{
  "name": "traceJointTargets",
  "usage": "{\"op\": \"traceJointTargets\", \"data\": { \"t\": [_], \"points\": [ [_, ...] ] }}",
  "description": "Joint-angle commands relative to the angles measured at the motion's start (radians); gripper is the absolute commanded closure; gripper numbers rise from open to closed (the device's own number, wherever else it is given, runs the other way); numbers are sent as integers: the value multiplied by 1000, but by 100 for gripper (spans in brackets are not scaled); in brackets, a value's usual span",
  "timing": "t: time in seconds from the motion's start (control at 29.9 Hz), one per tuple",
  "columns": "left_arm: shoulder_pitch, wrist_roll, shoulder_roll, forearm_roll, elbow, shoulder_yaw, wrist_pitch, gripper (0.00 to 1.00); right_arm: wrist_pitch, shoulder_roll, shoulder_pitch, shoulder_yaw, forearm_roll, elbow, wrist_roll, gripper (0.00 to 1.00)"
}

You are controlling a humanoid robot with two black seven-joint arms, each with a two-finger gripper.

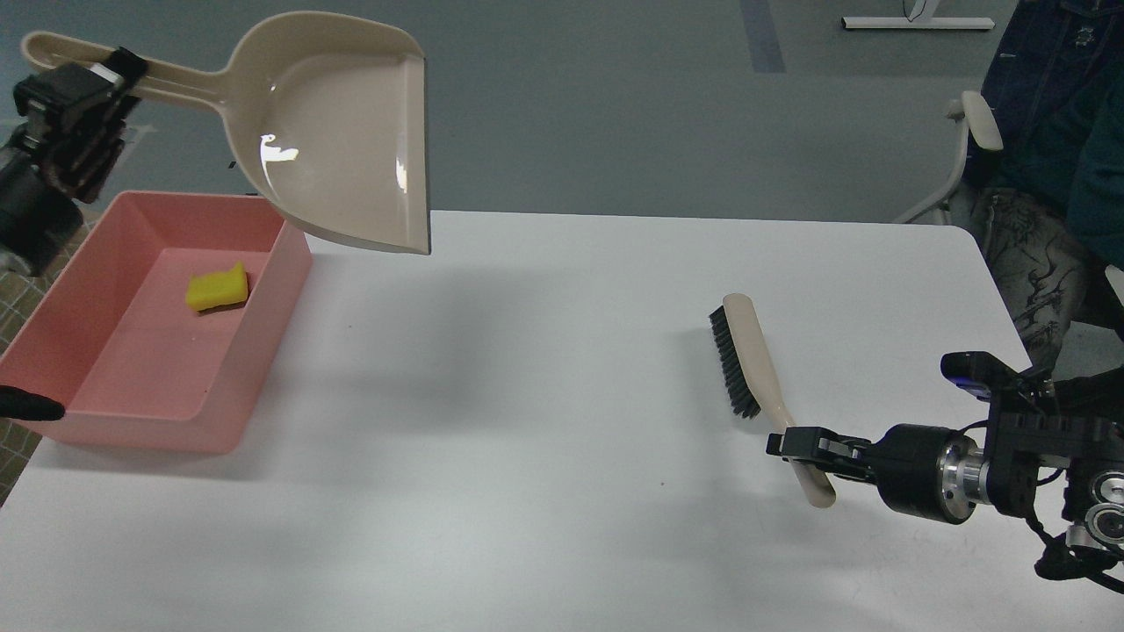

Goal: Sweep and dump garbage into bin
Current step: 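Lower the dustpan back onto the table with the left gripper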

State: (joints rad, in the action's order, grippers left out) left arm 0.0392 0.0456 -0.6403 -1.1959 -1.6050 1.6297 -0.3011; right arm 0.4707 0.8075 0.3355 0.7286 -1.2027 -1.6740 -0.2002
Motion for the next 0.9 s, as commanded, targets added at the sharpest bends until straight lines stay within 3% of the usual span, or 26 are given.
{"op": "traceJointTargets", "data": {
  "t": [0.0,0.37,0.64,0.87],
  "points": [
    [5,-26,100,-7,-3,-88,5,100,2,21,0,0,2,0,7,100],
    [5,-20,203,-14,68,-433,212,100,6,67,-10,-3,2,7,30,100],
    [2,20,238,-80,174,-493,264,100,11,71,-15,-3,3,7,38,100],
    [1,23,271,-90,206,-499,286,100,11,70,-18,-3,3,5,39,100]
  ]
}}
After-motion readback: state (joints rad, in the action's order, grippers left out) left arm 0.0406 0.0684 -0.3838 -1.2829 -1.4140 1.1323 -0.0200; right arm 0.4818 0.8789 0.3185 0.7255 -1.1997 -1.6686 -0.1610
